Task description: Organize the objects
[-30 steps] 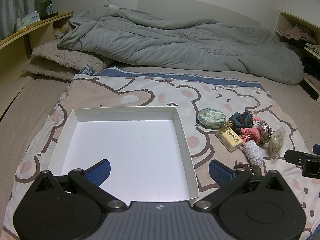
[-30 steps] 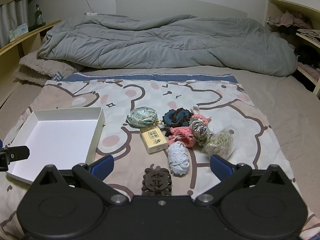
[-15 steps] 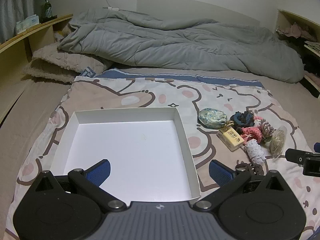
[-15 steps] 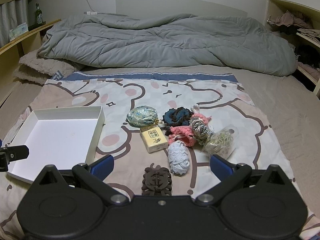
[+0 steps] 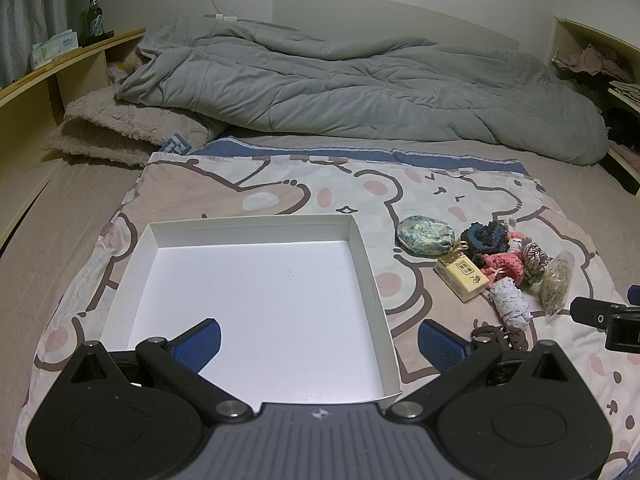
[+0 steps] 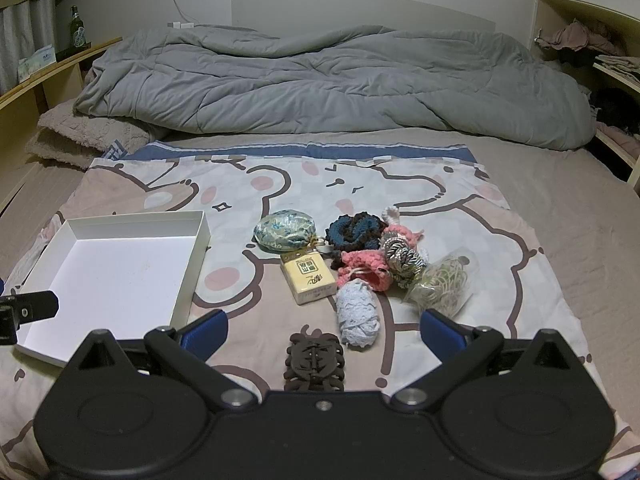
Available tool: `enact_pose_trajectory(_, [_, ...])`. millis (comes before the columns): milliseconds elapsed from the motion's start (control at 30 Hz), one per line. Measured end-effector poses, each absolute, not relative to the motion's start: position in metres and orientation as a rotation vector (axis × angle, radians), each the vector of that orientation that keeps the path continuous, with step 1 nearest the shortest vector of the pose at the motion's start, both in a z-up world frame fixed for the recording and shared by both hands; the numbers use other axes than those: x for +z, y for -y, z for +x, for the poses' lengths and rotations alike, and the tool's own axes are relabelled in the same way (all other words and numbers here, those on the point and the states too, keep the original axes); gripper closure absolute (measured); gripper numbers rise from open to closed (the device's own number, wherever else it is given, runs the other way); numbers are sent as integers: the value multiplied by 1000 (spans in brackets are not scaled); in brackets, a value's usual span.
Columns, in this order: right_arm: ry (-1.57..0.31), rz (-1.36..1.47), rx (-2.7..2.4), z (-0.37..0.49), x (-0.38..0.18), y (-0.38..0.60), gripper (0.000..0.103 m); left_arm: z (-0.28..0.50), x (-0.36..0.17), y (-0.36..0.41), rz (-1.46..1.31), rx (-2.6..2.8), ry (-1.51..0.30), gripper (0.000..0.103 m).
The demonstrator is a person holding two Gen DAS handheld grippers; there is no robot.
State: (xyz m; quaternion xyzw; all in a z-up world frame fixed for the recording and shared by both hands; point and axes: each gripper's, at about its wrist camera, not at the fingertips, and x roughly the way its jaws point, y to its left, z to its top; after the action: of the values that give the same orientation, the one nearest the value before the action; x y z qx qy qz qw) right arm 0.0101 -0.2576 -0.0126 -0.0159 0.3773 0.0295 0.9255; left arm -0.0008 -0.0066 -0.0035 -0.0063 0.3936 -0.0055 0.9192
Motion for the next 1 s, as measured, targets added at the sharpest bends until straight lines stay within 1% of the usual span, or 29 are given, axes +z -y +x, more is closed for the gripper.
enact_pose_trajectory(1000, [-779,-35,60,10,-13,257,0,-2,-5,7,-16,-14,-812,0])
